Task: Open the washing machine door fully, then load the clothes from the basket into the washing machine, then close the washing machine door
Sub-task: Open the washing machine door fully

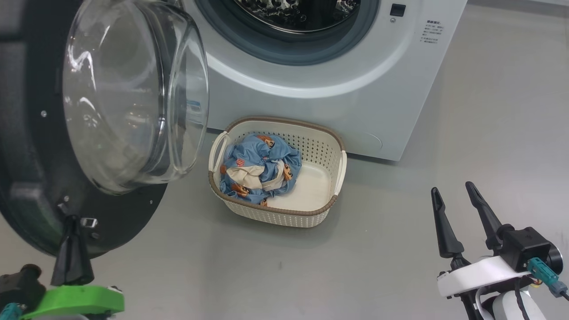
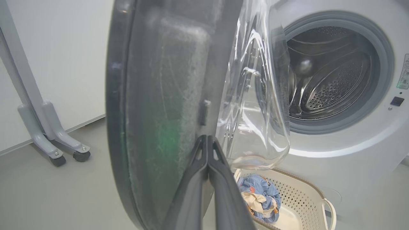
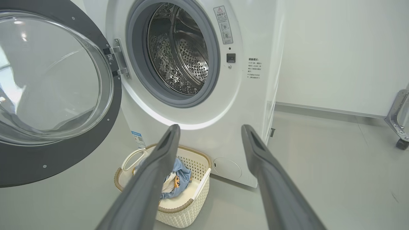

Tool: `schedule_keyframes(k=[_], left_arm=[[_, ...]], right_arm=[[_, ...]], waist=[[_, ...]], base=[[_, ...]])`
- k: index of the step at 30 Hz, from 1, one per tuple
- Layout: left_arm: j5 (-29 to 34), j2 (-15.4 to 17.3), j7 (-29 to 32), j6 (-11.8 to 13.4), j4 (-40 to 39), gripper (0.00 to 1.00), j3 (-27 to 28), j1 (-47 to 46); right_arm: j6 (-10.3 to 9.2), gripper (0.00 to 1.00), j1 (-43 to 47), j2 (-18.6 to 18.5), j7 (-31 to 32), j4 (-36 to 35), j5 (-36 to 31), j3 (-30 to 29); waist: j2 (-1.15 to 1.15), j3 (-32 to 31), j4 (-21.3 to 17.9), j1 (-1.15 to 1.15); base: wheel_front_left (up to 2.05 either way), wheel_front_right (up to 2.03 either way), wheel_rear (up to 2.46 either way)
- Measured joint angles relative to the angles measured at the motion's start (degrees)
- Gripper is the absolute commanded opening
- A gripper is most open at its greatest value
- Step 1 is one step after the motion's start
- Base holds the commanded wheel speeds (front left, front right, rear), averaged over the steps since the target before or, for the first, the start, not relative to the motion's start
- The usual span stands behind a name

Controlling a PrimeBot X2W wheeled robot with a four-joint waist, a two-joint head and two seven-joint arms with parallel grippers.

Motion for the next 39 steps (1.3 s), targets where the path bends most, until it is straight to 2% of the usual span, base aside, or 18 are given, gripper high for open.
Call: schedule_keyframes(k=[6,25,39], left_arm=[[-0.42,1.42,0.0,-0.01,1.87,0.0,3.36,-0.74],[-2.58,2.48,0.0,-0.01,7.28,0.0,13.37,-9.09],[-2.24,5.83,0.0,-0.03,11.5,0.0,18.96,-13.8]], right_arm=[[0.0,1.0,-0.06,0.01,0.0,-0.01,0.0,-0.02],[0.01,1.0,-0.69,-0.94,0.0,-0.6,-0.44,-0.45],[0.01,1.0,-1.59,-1.08,0.0,-0.69,-0.47,-0.36]], waist=[[0.0,0.72,-1.29,0.0],[0.0,4.41,-3.04,0.0],[0.0,5.75,-4.13,0.0]], base=[[0.0,0.0,0.0],[0.0,0.0,0.0],[0.0,0.0,0.0]])
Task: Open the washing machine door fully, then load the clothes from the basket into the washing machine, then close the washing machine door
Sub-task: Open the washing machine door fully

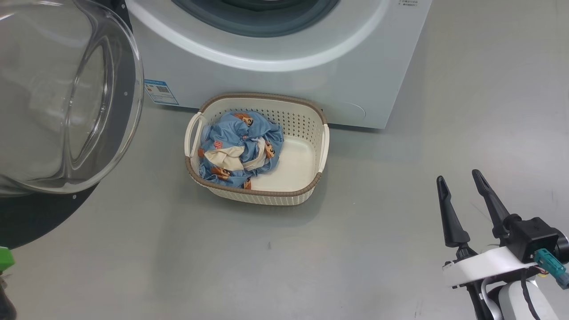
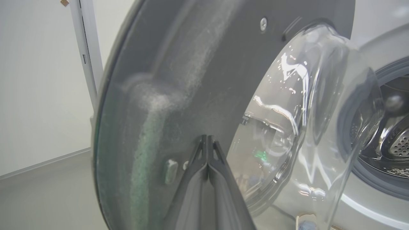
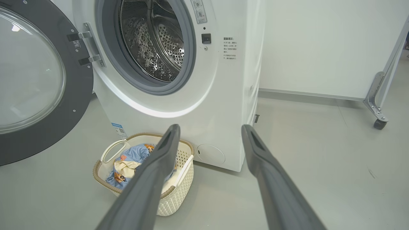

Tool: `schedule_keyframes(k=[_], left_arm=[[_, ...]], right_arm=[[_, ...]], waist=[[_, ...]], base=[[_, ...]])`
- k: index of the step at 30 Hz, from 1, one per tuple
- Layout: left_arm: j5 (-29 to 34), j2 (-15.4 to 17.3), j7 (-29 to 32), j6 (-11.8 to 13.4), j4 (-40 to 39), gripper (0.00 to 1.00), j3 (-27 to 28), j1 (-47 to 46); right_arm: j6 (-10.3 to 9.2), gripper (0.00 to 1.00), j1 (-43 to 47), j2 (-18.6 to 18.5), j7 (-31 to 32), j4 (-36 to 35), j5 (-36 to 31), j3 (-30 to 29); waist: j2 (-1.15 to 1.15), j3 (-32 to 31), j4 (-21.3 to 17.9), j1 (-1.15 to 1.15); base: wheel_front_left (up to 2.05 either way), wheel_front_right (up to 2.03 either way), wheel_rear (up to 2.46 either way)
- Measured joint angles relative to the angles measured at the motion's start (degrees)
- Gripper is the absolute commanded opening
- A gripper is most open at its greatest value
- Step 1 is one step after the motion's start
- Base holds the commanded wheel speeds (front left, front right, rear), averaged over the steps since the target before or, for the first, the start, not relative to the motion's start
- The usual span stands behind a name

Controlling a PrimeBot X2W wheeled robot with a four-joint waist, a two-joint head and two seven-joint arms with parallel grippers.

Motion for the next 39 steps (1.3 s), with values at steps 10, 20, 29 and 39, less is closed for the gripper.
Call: schedule_keyframes(k=[10,20,29,39], left_arm=[[1.07,0.54,-0.01,-0.1,1.32,0.0,0.88,-2.29],[3.78,-0.86,-0.01,-3.11,-0.87,0.0,0.88,-2.5],[4.92,-4.56,-0.03,-5.17,-8.78,0.2,1.79,-1.15],[7.67,-6.41,-0.04,-6.5,-12.74,1.0,-3.22,4.46]], right_arm=[[0.0,1.0,-1.05,-0.25,0.0,-0.14,0.0,-0.32],[0.0,1.0,-1.05,-0.09,0.0,0.03,0.01,-0.83],[0.0,1.0,-1.04,0.35,0.0,0.68,0.12,-0.25],[0.01,1.0,-1.02,0.82,0.0,0.88,0.68,0.64]], waist=[[0.0,1.07,-0.74,0.0],[0.0,0.11,-0.71,0.0],[0.0,-1.71,-0.79,0.0],[0.0,-3.5,-2.11,0.0]], base=[[0.0,0.0,0.0],[0.0,0.0,0.0],[0.0,0.0,0.0],[0.0,0.0,0.0]])
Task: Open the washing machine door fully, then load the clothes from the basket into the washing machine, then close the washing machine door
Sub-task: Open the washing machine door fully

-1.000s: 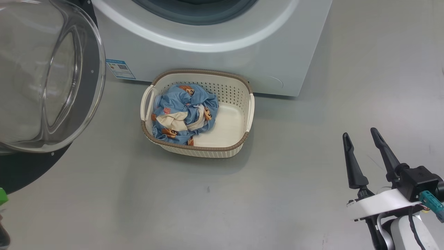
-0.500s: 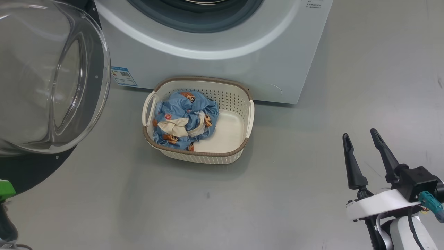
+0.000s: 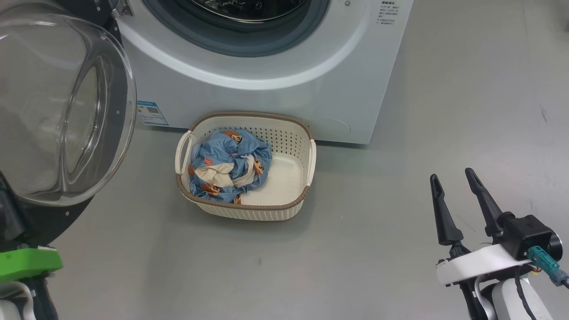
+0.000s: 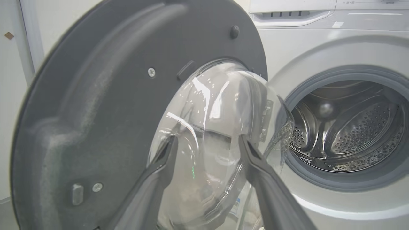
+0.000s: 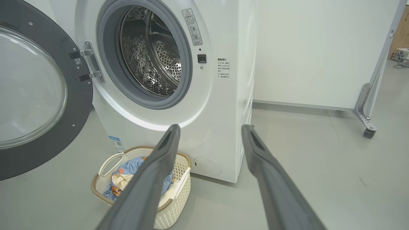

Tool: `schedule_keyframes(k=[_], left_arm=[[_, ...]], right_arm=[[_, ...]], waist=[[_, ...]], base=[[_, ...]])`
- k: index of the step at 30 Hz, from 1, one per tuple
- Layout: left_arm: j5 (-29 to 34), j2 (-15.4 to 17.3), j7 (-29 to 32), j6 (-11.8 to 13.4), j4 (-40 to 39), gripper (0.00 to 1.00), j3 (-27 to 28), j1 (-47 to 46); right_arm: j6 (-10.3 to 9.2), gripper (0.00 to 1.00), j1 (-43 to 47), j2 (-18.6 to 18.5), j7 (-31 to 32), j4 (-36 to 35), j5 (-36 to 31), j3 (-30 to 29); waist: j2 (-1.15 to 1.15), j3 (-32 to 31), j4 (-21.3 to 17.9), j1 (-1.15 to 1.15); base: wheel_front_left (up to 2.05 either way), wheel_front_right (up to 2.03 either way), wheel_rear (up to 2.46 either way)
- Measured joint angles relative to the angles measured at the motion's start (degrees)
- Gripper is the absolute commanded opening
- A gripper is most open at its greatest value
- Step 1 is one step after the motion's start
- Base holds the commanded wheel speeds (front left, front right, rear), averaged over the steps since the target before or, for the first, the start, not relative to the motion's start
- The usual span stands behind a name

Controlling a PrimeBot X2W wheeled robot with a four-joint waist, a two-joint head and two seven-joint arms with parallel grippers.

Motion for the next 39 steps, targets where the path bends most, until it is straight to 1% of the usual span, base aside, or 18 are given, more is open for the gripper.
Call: schedule_keyframes(k=[9,19,30,39], left_arm=[[0.66,-0.02,0.01,-0.18,-2.25,1.0,-6.6,3.04],[1.63,0.13,0.01,-0.42,-3.99,1.0,-14.59,6.01],[3.18,0.37,0.02,-0.42,-4.72,1.0,-17.81,8.74],[3.55,0.47,0.02,-0.43,-4.83,1.0,-19.91,10.26]], right_arm=[[0.0,1.0,0.0,0.45,0.0,-0.05,0.0,0.89],[0.0,1.0,-0.01,0.93,0.0,-0.57,0.0,0.7],[0.0,1.0,0.16,1.16,0.0,-1.19,-0.01,-0.63],[-0.02,1.0,1.49,1.38,0.0,-2.05,-0.01,-1.88]], waist=[[0.0,-0.83,-2.35,0.0],[0.0,-1.81,-6.17,0.0],[0.0,-3.31,-10.22,0.0],[0.0,-4.6,-11.84,0.0]], base=[[0.0,0.0,0.0],[0.0,0.0,0.0],[0.0,0.0,0.0],[0.0,0.0,0.0]])
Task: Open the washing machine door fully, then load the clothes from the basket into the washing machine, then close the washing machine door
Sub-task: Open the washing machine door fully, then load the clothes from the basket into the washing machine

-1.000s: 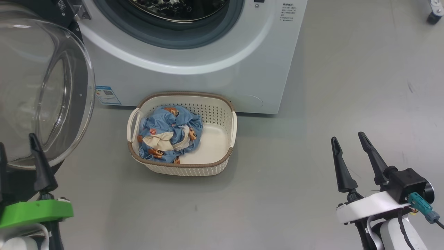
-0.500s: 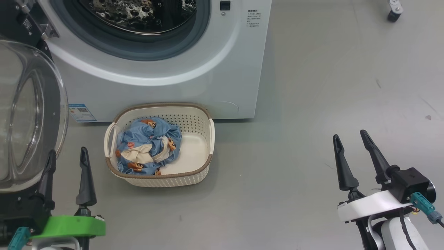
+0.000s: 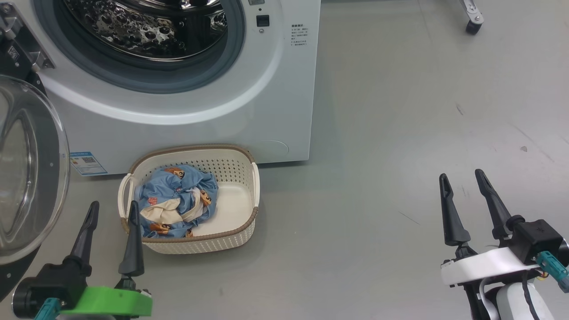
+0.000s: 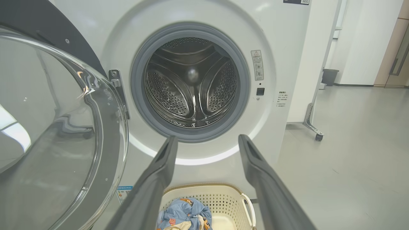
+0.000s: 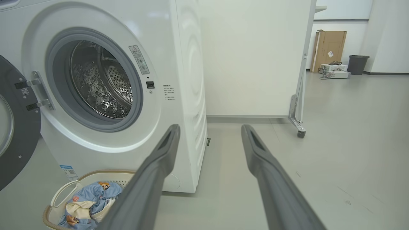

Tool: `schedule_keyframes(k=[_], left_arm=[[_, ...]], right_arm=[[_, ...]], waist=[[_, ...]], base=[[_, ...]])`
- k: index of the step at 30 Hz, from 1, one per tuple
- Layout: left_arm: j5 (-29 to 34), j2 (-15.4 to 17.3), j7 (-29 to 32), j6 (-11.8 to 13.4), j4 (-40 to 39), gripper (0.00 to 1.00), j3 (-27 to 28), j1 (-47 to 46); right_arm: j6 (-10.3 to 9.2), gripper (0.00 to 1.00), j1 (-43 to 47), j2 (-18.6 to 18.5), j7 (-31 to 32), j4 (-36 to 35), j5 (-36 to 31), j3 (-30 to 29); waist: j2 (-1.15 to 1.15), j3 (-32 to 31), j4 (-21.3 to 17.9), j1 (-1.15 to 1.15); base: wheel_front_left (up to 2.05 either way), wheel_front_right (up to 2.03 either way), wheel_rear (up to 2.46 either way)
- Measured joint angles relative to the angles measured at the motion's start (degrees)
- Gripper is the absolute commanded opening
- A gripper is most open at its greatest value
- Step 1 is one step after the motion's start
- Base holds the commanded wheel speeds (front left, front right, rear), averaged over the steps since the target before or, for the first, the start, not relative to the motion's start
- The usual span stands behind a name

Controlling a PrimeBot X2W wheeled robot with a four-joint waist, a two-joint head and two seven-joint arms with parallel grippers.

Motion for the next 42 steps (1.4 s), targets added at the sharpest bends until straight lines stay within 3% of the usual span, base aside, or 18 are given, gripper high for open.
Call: schedule_keyframes(k=[42], left_arm=[[-0.4,0.04,0.0,0.0,-0.33,1.0,-0.3,0.69]], right_arm=[[0.01,1.0,1.16,0.67,0.0,-1.33,-0.29,-0.59]], waist=[[0.0,0.47,1.77,0.0]], base=[[0.0,0.0,0.0]])
